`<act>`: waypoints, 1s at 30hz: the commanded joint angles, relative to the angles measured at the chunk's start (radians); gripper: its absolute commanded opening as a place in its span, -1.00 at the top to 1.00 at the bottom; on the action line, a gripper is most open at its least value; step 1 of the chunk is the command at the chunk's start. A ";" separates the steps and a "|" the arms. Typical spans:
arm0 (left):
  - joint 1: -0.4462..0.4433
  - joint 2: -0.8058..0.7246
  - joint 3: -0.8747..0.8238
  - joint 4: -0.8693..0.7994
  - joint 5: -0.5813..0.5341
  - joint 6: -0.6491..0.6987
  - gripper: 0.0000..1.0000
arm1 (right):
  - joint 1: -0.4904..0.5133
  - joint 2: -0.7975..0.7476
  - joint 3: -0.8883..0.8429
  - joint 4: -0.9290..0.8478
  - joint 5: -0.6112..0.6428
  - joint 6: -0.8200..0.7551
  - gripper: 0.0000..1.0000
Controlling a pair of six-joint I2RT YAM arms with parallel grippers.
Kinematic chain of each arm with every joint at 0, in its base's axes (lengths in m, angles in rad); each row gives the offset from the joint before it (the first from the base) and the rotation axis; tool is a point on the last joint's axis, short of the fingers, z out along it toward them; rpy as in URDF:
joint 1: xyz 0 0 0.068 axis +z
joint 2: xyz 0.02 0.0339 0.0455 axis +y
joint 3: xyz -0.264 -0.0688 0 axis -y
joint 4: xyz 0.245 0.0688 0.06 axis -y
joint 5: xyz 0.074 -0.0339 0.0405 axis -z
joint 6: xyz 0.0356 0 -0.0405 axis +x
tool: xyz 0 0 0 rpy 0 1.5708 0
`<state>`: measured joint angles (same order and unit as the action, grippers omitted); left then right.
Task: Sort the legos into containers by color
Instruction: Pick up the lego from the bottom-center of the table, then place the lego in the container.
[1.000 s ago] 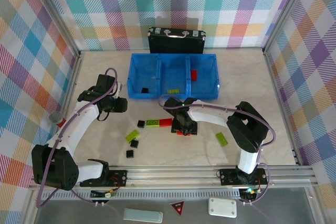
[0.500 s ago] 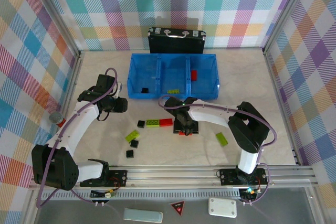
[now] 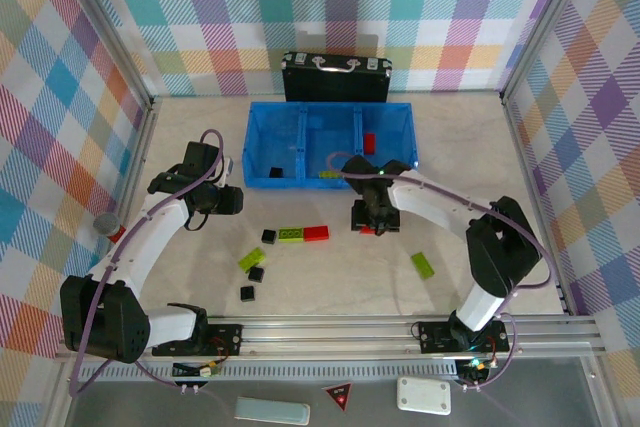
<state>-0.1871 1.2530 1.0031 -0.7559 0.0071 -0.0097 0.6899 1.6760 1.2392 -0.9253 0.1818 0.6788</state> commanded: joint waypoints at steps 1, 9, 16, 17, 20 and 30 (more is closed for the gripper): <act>0.012 -0.017 0.019 -0.005 0.005 0.007 0.02 | -0.064 -0.021 0.054 -0.029 -0.027 -0.119 -0.27; 0.012 -0.025 0.017 -0.005 -0.006 0.008 0.01 | -0.197 0.077 0.223 -0.052 -0.074 -0.250 -0.26; 0.012 -0.033 0.012 -0.005 -0.013 0.007 0.01 | -0.286 0.198 0.380 -0.069 -0.098 -0.308 -0.25; 0.012 -0.033 0.012 -0.006 -0.014 0.008 0.01 | -0.296 0.217 0.405 -0.071 -0.103 -0.315 -0.25; 0.012 -0.030 0.012 -0.006 -0.015 0.008 0.01 | -0.319 0.275 0.474 -0.082 -0.125 -0.343 -0.25; 0.013 -0.034 0.010 -0.006 -0.026 0.007 0.01 | -0.371 0.446 0.627 -0.093 -0.224 -0.396 -0.24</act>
<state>-0.1871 1.2461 1.0031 -0.7563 -0.0025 -0.0097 0.3294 2.0953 1.8324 -0.9920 0.0223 0.3161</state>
